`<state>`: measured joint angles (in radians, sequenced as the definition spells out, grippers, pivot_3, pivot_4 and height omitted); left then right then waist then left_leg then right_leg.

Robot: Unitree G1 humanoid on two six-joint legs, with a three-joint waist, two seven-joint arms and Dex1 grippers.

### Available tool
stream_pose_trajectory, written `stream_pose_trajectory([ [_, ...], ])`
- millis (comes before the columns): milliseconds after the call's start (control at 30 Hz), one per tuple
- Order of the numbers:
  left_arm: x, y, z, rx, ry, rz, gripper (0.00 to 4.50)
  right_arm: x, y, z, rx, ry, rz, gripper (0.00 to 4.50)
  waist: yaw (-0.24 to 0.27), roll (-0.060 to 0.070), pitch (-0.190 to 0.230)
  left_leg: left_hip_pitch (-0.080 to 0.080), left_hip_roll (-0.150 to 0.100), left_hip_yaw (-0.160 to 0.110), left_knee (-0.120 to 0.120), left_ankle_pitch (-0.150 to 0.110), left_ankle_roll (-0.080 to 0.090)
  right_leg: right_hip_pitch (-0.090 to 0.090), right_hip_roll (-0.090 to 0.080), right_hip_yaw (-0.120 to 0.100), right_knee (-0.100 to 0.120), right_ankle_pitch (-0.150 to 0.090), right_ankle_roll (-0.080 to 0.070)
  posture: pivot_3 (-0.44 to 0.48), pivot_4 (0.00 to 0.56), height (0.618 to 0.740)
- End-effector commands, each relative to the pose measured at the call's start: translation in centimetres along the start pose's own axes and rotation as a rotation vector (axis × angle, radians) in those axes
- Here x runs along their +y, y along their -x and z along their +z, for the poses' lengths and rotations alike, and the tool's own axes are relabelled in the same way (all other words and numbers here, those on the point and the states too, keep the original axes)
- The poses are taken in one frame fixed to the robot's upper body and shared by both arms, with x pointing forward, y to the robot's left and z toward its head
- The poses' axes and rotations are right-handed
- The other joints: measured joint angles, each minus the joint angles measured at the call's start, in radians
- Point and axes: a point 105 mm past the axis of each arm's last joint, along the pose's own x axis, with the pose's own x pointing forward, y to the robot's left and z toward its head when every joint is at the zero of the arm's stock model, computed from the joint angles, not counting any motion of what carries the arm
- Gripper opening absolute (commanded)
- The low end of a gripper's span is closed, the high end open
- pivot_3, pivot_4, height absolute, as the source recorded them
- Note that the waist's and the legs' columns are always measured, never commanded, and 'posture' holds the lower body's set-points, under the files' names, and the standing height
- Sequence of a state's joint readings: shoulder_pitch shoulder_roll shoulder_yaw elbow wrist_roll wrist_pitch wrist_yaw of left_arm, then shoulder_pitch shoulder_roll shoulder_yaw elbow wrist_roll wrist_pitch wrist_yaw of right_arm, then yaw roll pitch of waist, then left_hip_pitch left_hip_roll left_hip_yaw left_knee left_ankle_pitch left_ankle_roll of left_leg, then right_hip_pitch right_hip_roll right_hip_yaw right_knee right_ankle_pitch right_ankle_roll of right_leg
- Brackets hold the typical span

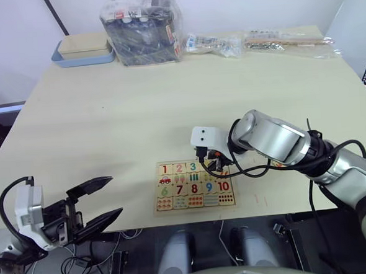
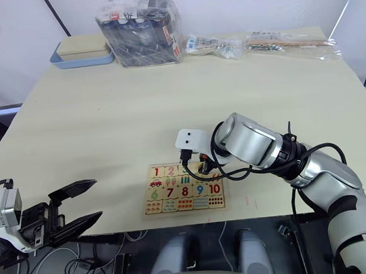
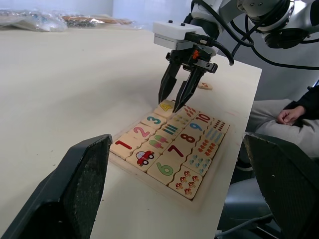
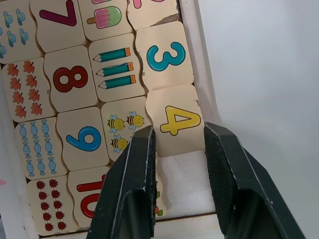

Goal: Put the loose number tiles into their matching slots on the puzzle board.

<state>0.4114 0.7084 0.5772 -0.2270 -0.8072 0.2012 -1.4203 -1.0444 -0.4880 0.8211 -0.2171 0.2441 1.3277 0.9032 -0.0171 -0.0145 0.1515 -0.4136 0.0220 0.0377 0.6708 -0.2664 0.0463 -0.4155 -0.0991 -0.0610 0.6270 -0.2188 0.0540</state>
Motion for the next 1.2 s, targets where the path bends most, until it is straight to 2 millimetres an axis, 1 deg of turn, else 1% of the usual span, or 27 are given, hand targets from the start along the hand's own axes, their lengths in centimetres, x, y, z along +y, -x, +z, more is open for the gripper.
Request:
stream_pose_trajectory([
  [33, -0.3, -0.2, 0.6, 0.004, -0.032, -0.016, 4.50, 0.0, 0.4, 0.5, -0.008, 0.028, -0.013, 0.84, 0.000, 0.000, 0.000, 0.000, 0.000, 0.000, 0.000, 0.000, 0.000, 0.000, 0.000, 0.000, 0.000, 0.000, 0.000, 0.000, 0.150, 0.740],
  [267, -0.3, -0.2, 0.6, 0.006, -0.032, -0.017, 4.50, 0.0, 0.2, 0.2, 0.002, 0.025, -0.014, 0.84, 0.000, 0.000, 0.000, 0.000, 0.000, 0.000, 0.000, 0.000, 0.000, 0.000, 0.000, 0.000, 0.000, 0.000, 0.000, 0.000, 0.150, 0.740],
  [700, -0.3, -0.1, 0.4, 0.012, -0.033, -0.015, 4.50, 0.1, 0.1, 0.4, -0.003, 0.028, -0.011, 0.84, 0.000, 0.000, 0.000, 0.000, 0.000, -0.001, 0.000, 0.000, 0.000, 0.000, 0.000, 0.000, 0.000, 0.000, 0.000, 0.000, 0.150, 0.740],
  [733, -0.3, -0.1, 0.4, 0.012, -0.033, -0.014, 4.50, 0.1, 0.1, 0.5, -0.004, 0.028, -0.011, 1.87, 0.000, 0.000, 0.000, 0.000, 0.000, -0.001, 0.000, 0.000, 0.000, 0.000, 0.000, 0.000, 0.000, 0.000, 0.000, 0.000, 0.150, 0.740],
  [800, -0.3, -0.1, 0.4, 0.013, -0.033, -0.014, 4.50, 0.1, 0.1, 0.5, -0.005, 0.028, -0.011, 2.80, 0.000, 0.000, 0.000, 0.000, 0.000, -0.001, 0.000, 0.000, 0.000, 0.000, 0.000, 0.000, 0.000, 0.000, 0.000, 0.000, 0.150, 0.740],
  [900, -0.2, -0.1, 0.4, 0.013, -0.033, -0.013, 4.50, 0.0, 0.1, 0.5, -0.006, 0.028, -0.013, 4.38, 0.000, 0.000, 0.000, 0.000, 0.000, -0.001, 0.000, 0.000, 0.000, 0.000, 0.000, 0.000, 0.000, 0.000, 0.000, 0.000, 0.150, 0.740],
  [933, -0.2, -0.1, 0.4, 0.013, -0.033, -0.013, 4.50, -0.1, 0.2, 0.5, -0.007, 0.029, -0.014, 4.45, 0.000, 0.000, 0.000, 0.000, 0.000, -0.001, 0.000, 0.000, 0.000, 0.000, 0.000, 0.000, 0.000, 0.000, 0.000, 0.000, 0.150, 0.740],
  [1067, -0.3, -0.1, 0.3, 0.014, -0.033, -0.013, 4.50, -0.5, 0.7, 0.7, -0.047, 0.022, -0.031, 4.45, 0.000, 0.000, 0.000, 0.000, 0.000, -0.001, 0.000, 0.000, 0.000, 0.000, 0.001, 0.000, 0.000, 0.000, 0.000, 0.000, 0.150, 0.740],
  [1200, -0.3, -0.2, 0.2, 0.012, -0.031, -0.010, 4.50, -0.7, 2.8, 0.6, -0.199, 0.013, 0.009, 4.45, 0.004, 0.000, 0.000, 0.000, 0.000, -0.002, 0.000, 0.000, 0.000, 0.000, 0.000, 0.000, -0.001, 0.000, 0.000, 0.000, 0.150, 0.740],
])
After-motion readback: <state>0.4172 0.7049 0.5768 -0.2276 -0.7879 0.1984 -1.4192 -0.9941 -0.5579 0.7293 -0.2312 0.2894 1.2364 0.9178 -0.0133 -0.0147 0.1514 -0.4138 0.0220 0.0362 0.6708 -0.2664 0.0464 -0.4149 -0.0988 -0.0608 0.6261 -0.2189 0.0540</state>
